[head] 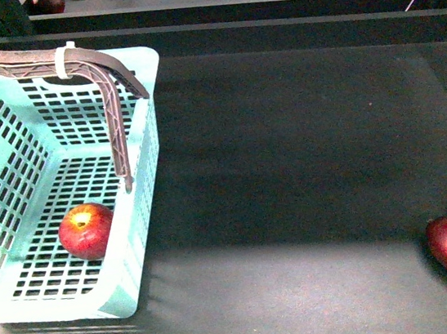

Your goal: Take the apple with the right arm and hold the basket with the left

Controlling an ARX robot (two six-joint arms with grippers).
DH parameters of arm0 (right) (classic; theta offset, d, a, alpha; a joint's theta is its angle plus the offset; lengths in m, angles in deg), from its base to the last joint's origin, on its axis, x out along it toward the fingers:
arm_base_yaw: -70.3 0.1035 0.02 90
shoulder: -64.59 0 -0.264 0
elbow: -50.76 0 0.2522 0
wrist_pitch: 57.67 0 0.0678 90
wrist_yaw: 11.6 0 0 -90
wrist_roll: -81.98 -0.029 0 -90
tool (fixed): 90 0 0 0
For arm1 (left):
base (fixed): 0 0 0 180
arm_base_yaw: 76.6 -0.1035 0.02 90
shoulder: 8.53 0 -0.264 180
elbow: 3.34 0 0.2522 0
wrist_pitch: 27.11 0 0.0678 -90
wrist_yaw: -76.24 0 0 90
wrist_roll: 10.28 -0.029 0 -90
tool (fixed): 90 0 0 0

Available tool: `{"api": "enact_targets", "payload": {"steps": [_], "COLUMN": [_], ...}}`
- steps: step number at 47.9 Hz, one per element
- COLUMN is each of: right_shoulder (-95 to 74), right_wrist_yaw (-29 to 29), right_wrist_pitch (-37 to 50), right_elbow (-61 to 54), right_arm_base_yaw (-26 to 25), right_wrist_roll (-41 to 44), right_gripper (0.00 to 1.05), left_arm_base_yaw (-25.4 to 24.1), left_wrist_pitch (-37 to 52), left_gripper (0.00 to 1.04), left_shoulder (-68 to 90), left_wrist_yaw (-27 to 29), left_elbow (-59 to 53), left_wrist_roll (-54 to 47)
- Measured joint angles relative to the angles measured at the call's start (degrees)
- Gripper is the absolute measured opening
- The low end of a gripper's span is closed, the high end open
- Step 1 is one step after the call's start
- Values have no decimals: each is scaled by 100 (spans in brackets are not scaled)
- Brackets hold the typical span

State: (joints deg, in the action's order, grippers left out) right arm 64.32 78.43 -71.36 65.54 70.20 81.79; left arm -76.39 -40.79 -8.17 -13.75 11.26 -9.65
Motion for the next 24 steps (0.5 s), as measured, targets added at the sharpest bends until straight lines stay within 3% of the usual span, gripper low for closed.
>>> {"api": "enact_targets", "payload": {"steps": [6, 24], "right_shoulder": [0, -2], "right_wrist_yaw": [-2, 0], "right_wrist_pitch": [0, 0], "right_elbow": [0, 0], "right_arm_base_yaw": [0, 0], "right_wrist_roll": [0, 0], "right_gripper": [96, 96], "left_arm_base_yaw": [0, 0], "left_wrist_pitch": [0, 0], "left_gripper": [100, 98], "left_shoulder": [0, 0], "left_wrist_yaw": [0, 0], "left_elbow": [2, 0], "left_wrist_roll": [-4, -11]}}
